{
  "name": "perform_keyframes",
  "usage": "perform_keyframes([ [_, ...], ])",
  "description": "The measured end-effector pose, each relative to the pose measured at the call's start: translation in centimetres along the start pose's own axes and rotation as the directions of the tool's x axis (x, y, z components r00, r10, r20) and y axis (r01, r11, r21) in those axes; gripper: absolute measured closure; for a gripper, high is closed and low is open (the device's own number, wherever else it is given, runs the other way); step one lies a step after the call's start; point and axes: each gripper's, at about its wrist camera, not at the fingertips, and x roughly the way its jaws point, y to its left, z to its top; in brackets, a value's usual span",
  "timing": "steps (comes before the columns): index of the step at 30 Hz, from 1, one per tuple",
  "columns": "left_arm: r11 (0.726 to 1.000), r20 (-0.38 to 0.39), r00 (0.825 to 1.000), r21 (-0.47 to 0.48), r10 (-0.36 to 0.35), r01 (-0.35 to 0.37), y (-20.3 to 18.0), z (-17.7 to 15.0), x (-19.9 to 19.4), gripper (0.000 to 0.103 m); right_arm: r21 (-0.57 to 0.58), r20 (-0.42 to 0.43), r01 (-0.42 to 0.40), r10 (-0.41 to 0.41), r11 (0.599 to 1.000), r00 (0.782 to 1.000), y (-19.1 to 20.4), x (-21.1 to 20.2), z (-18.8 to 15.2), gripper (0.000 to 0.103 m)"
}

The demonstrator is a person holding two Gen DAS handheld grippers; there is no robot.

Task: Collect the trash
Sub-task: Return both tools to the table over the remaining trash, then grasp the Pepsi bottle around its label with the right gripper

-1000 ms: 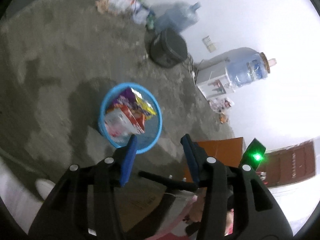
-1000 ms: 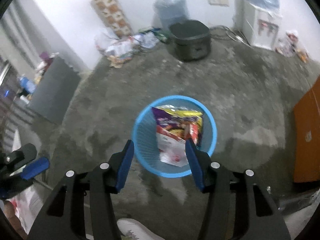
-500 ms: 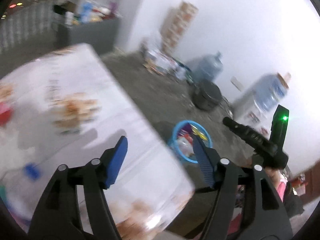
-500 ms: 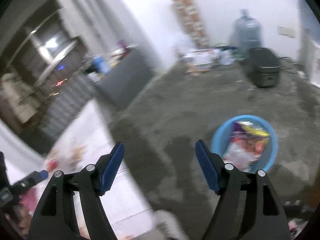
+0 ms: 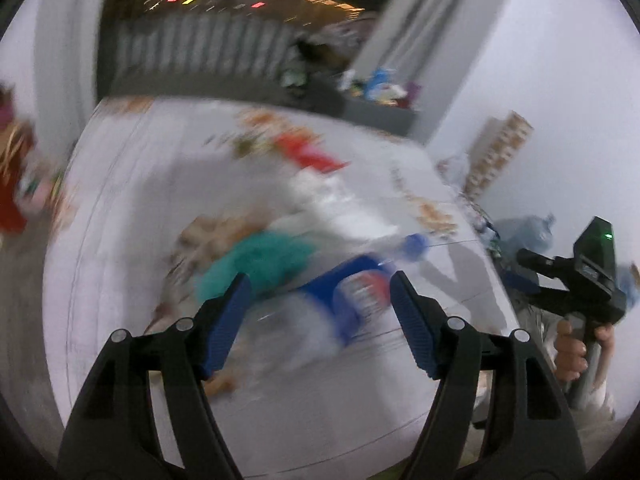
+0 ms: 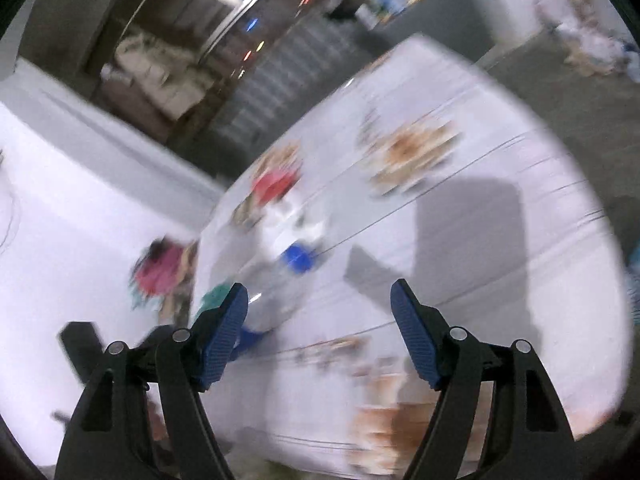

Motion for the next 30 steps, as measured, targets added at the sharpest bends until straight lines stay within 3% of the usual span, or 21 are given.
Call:
perform_keyframes([
  [4, 0.994, -0.043, 0.997, -0.092, -0.062, 0.057, 2.3, -1.4, 1.8, 0.046, -0.029, -0.112, -0.019, 0.016, 0.999, 0.994, 3.5, 4.2, -1.6, 0.031],
  [8, 0.983, -0.070, 0.985, -0.101, -0.158, 0.151, 2.3, -3.0, 1.9, 0.050, -0.033, -0.183, -0.003, -0.004, 0.999, 0.983, 4.9, 6.6, -3.0, 0.031],
  [14, 0.942, -0.116, 0.936, -0.094, -0.333, 0.324, -0.7, -5.1, 3.6, 0.056, 0.009, -0.196, 0.050, -0.048, 0.999, 0.979, 4.1, 6.9, -3.3, 0.031],
  [17, 0.910, -0.160, 0.896, -0.061, -0.415, 0.411, -3.1, -6.0, 4.8, 0.057, 0.038, -0.183, 0.065, -0.057, 0.997, 0.981, 3.4, 6.9, -2.5, 0.031],
  [20, 0.893, -0.192, 0.874, -0.031, -0.447, 0.450, -4.6, -6.7, 5.3, 0.057, 0.045, -0.185, 0.095, -0.085, 0.994, 0.979, 3.0, 7.6, -1.9, 0.031],
  [26, 0.900, -0.211, 0.878, -0.026, -0.430, 0.434, -6.0, -6.6, 5.9, 0.055, 0.001, -0.207, 0.085, -0.083, 0.996, 0.975, 2.7, 8.6, -1.7, 0.034],
  [28, 0.909, -0.213, 0.886, -0.022, -0.412, 0.417, -6.6, -6.4, 6.2, 0.055, -0.016, -0.215, 0.052, -0.054, 0.999, 0.975, 2.6, 8.4, -1.5, 0.043],
  [30, 0.919, -0.216, 0.897, -0.010, -0.386, 0.394, -7.5, -6.2, 6.3, 0.055, -0.022, -0.225, 0.027, -0.032, 0.999, 0.974, 2.3, 8.5, -1.3, 0.043],
])
